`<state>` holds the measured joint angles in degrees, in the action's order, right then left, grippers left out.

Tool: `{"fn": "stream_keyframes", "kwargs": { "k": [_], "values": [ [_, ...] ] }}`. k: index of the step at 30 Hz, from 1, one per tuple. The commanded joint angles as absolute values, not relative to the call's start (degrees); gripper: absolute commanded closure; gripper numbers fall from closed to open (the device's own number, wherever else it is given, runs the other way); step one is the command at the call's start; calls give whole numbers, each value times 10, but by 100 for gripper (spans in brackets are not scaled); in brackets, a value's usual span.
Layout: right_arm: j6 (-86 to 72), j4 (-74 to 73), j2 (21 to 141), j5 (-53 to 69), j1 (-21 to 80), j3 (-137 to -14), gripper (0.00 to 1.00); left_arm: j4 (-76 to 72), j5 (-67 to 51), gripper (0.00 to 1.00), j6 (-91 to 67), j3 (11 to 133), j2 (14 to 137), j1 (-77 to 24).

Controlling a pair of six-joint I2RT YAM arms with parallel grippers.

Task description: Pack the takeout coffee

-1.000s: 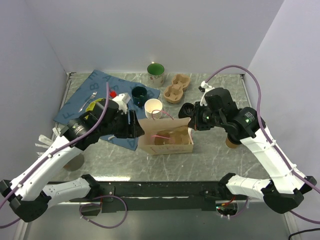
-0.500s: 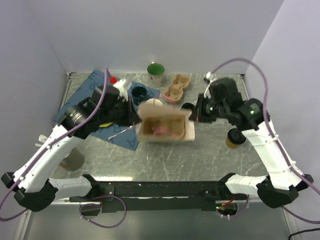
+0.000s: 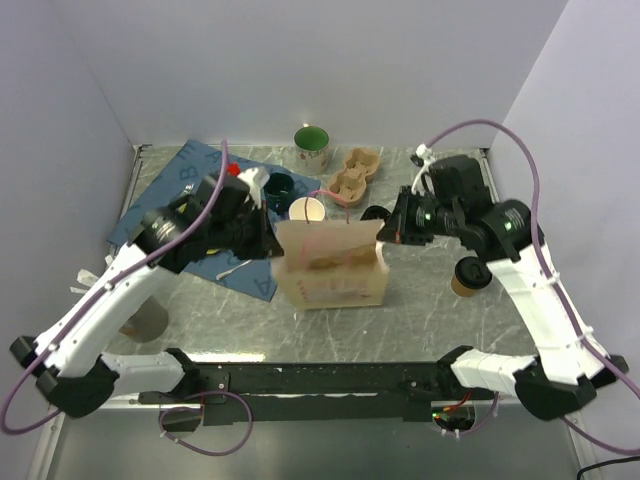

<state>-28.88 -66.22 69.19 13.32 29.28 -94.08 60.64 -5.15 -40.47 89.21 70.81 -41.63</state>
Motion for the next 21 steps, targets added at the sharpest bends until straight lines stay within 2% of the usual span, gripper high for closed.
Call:
{"fn": "stream_keyframes", "kwargs": {
  "k": [1,3,4,6,7,9,11,14,17,18,21],
  "values": [
    [-290,-616,653,158,287,-907,100,532,-67,99,-410,857,666,-421],
    [-268,-639,670,125,287,-965,100,541,-51,99,-405,915,680,-421],
    [-267,-644,671,118,287,-981,100,528,-48,99,-410,906,678,-421],
    [-272,-643,658,114,287,-939,100,493,-73,99,-422,812,651,-422],
    [-279,-631,647,139,287,-873,100,485,-74,99,-430,784,642,-424],
    [-287,-569,606,160,287,-812,100,444,-76,99,-434,726,609,-431],
    [-272,-531,581,164,287,-760,100,398,-89,99,-427,702,592,-432],
    [-212,-481,550,196,287,-740,100,366,-118,91,-403,686,577,-434],
    [-158,-442,528,217,287,-746,100,291,-200,62,-374,658,556,-437],
    [-146,-431,522,222,287,-746,100,264,-240,41,-374,638,538,-437],
    [-106,-417,507,236,287,-755,100,265,-220,29,-374,628,488,-437]
  ]
}}
